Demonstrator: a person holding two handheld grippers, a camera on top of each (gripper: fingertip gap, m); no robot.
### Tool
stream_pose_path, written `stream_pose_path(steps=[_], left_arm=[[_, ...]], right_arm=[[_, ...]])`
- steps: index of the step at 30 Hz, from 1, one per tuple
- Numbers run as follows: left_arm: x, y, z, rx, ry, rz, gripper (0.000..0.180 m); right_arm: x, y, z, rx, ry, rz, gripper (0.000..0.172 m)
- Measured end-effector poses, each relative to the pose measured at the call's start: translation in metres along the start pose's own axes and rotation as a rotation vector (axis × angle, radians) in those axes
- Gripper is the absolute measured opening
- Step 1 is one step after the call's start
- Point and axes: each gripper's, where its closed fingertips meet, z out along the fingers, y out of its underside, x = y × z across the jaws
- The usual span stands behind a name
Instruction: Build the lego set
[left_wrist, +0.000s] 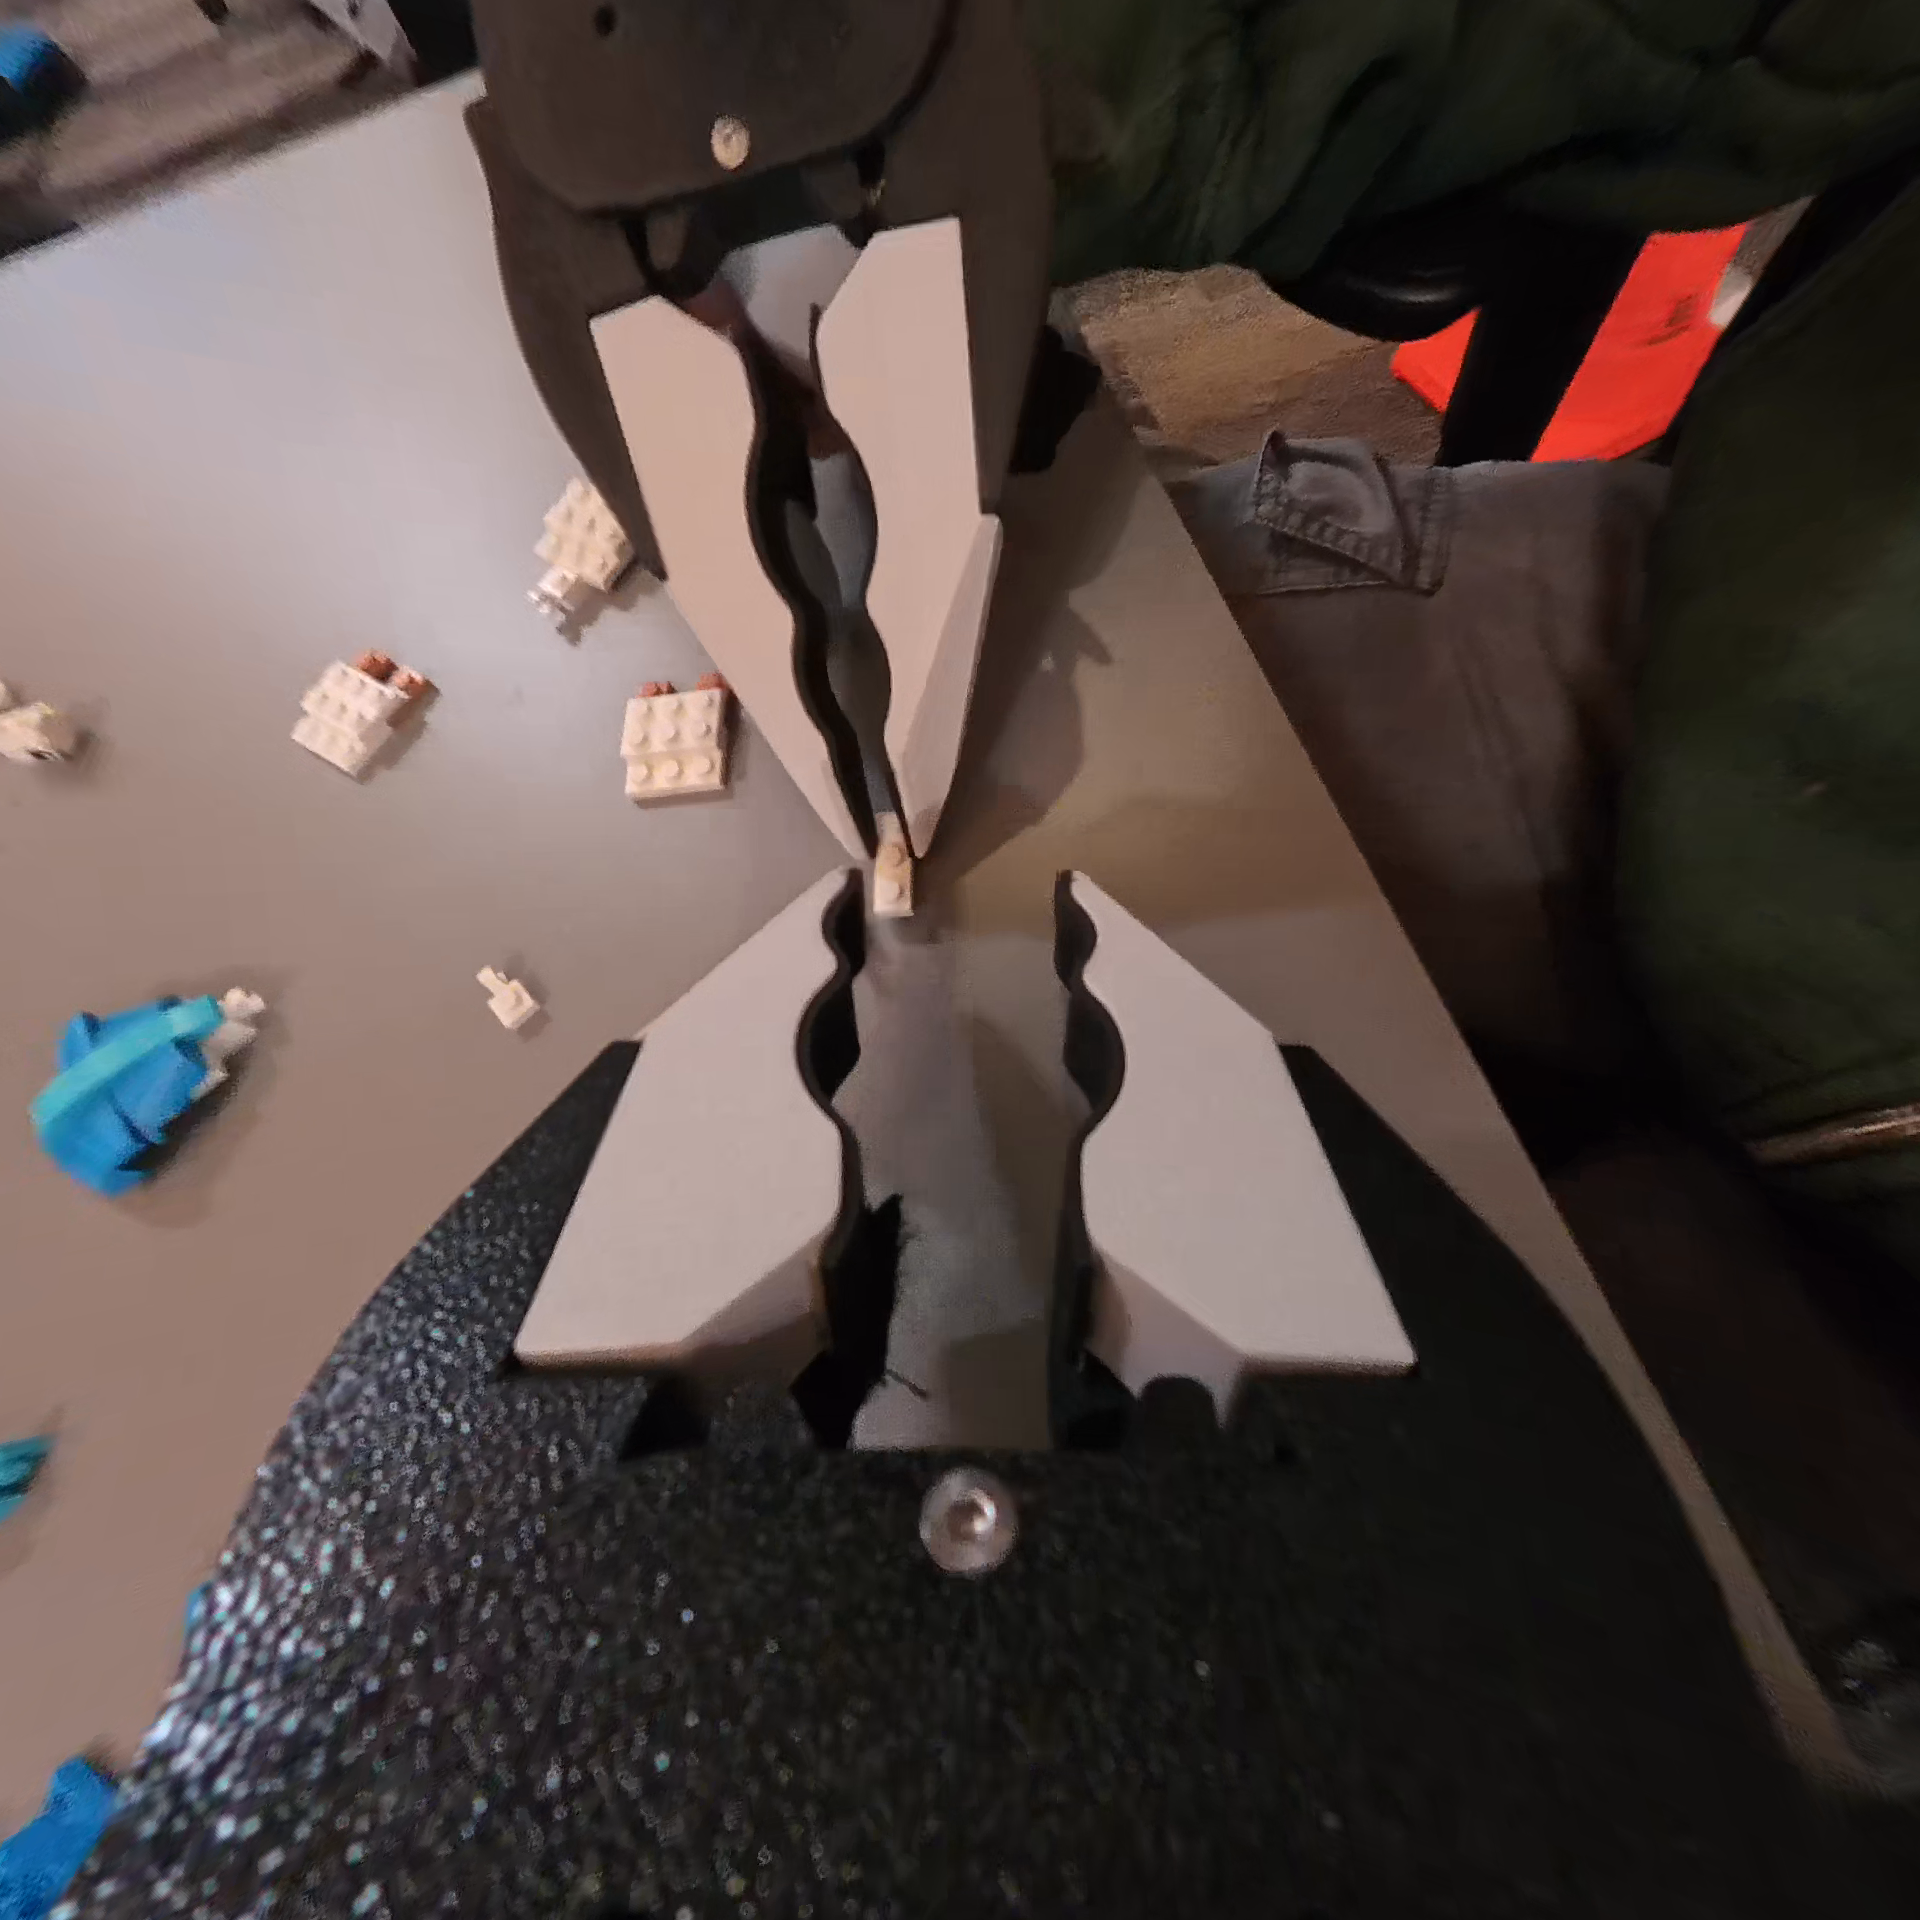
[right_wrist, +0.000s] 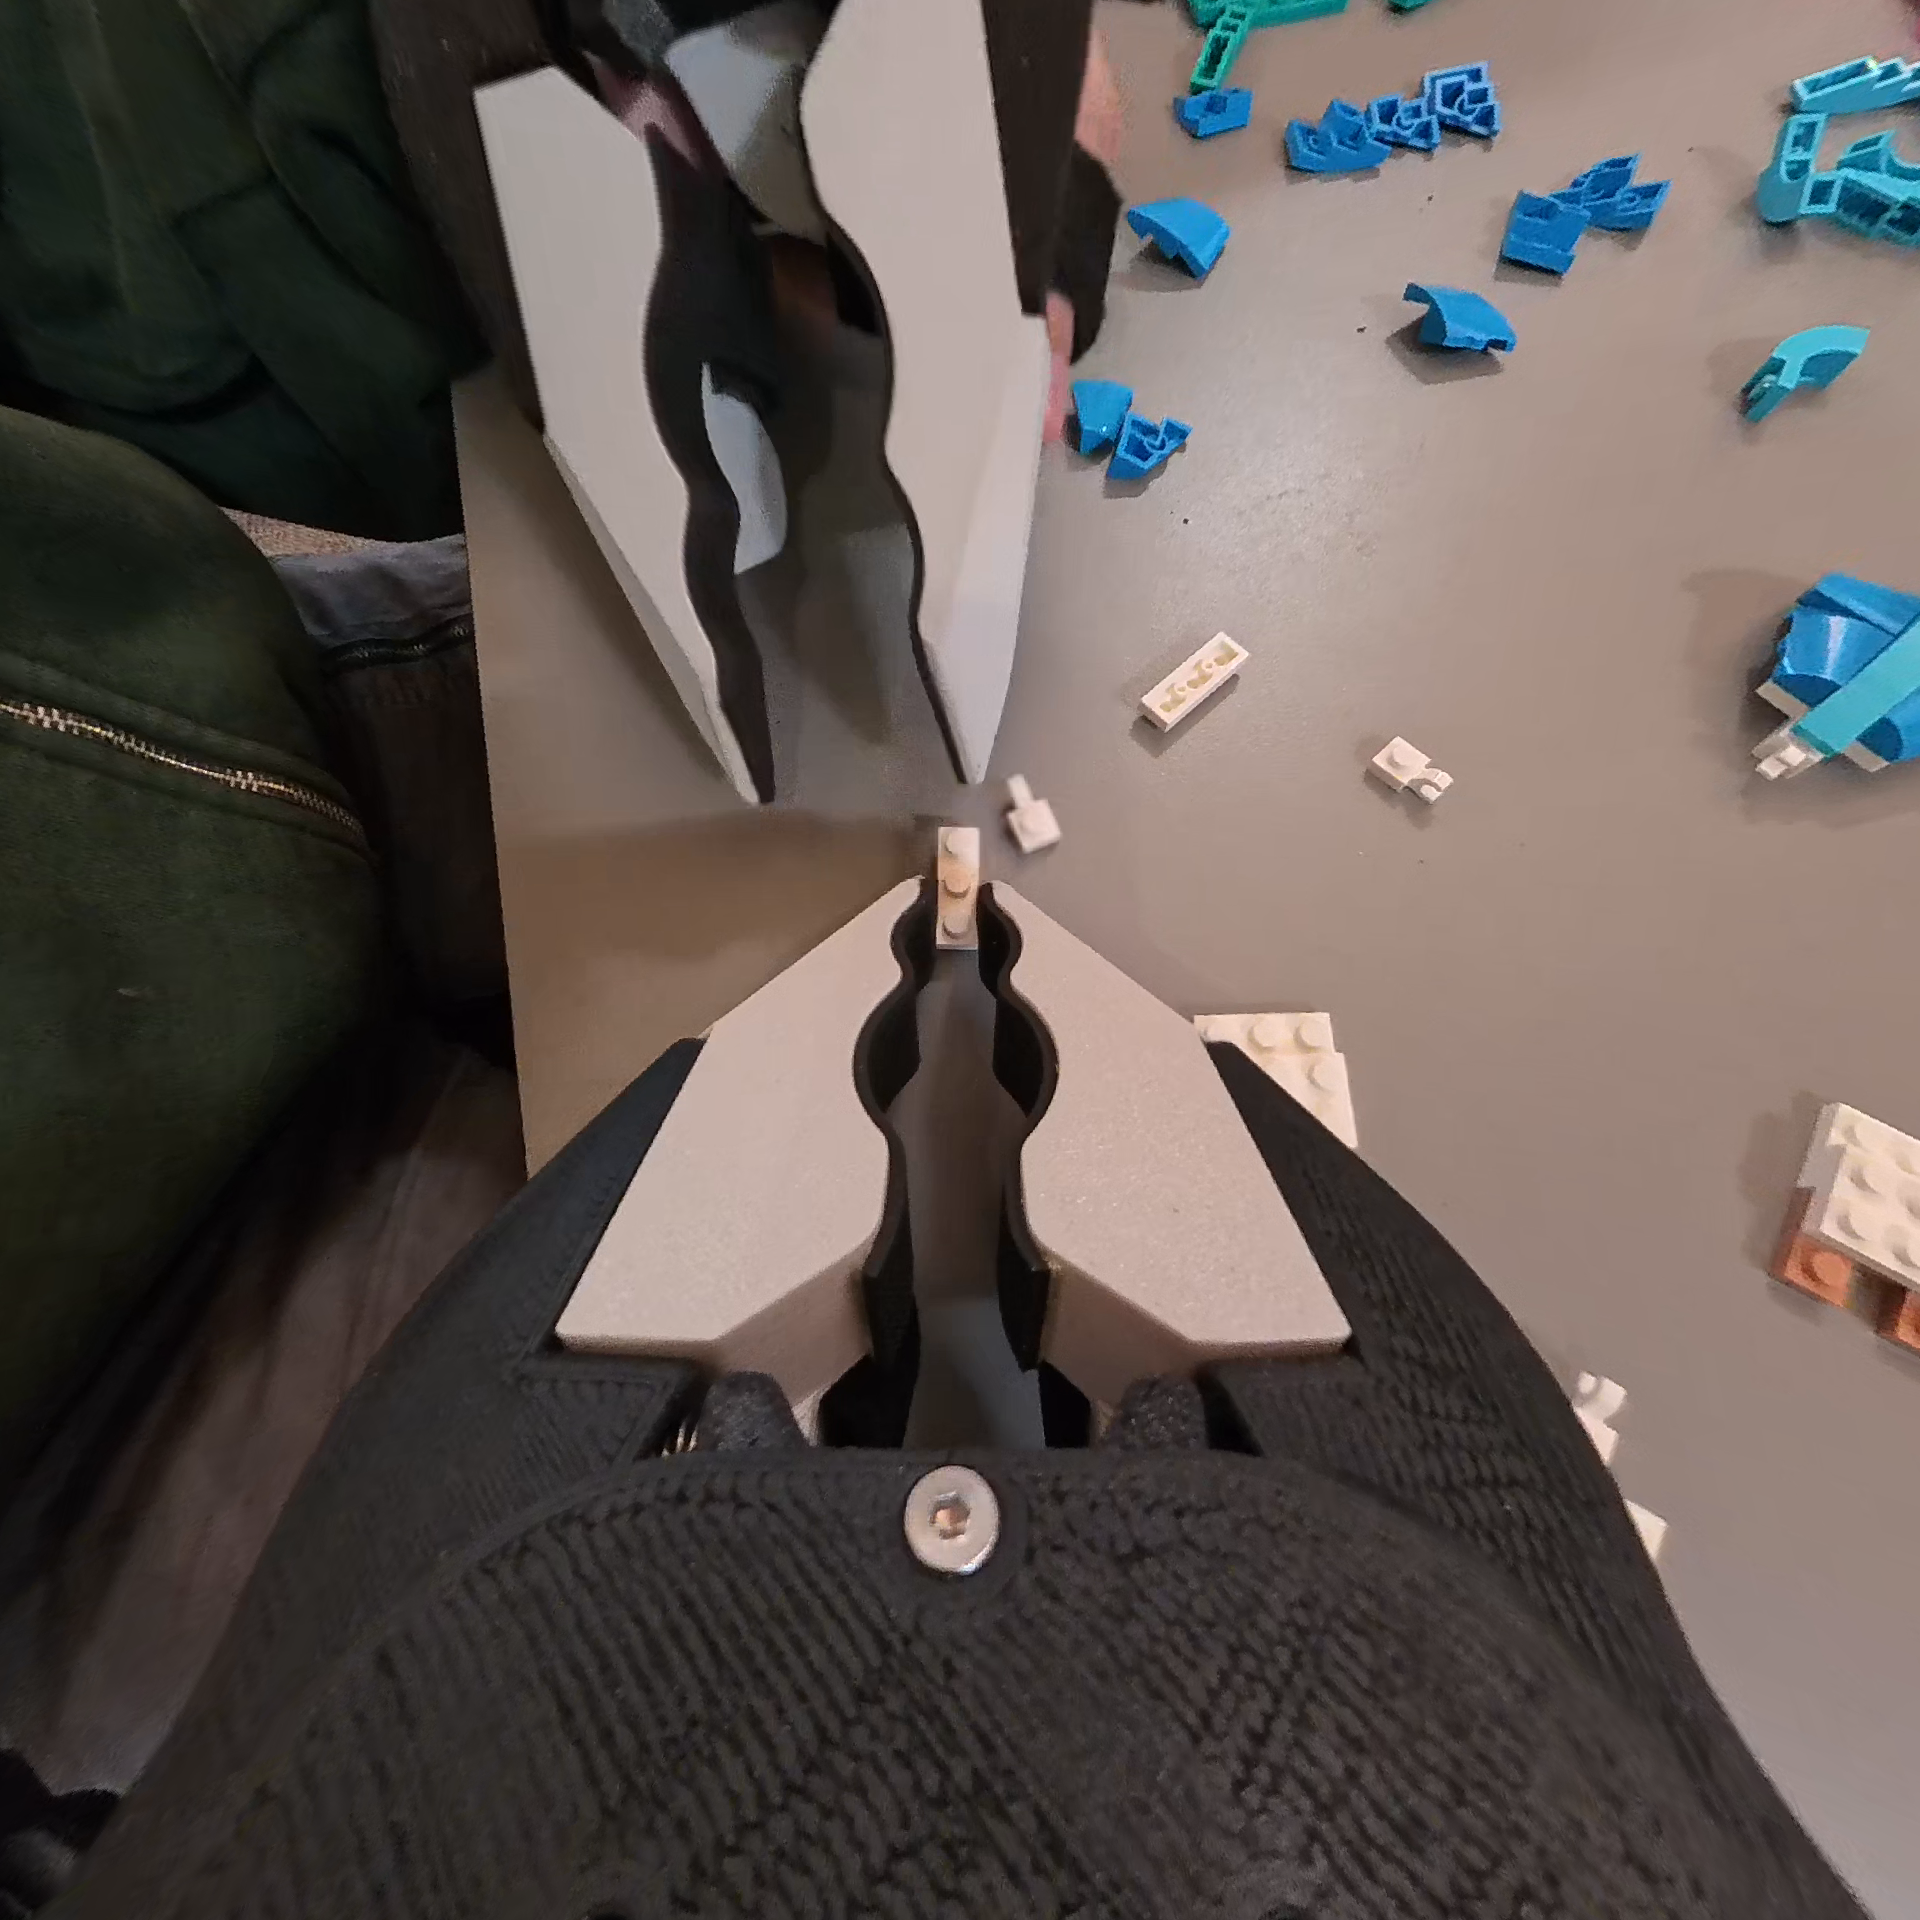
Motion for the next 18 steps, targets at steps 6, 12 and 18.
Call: stream_pose_path(steps=[6, 12, 18], left_arm=[[-0.01, 0.003, -0.002, -0.005, -0.058, 0.004, 0.027], [-0.026, 0.016, -0.001, -0.051, -0.112, -0.09, 0.025], [-0.03, 0.019, 0.005, -0.08, -0.119, -0.078, 0.024]], right_arm=[[0.002, 0.002, -0.001, -0.013, 0.013, -0.007, 0.007], [0.008, 0.003, -0.007, -0.03, 0.051, -0.014, 0.007], [0.005, 0.006, -0.003, -0.057, 0.042, -0.03, 0.007]])
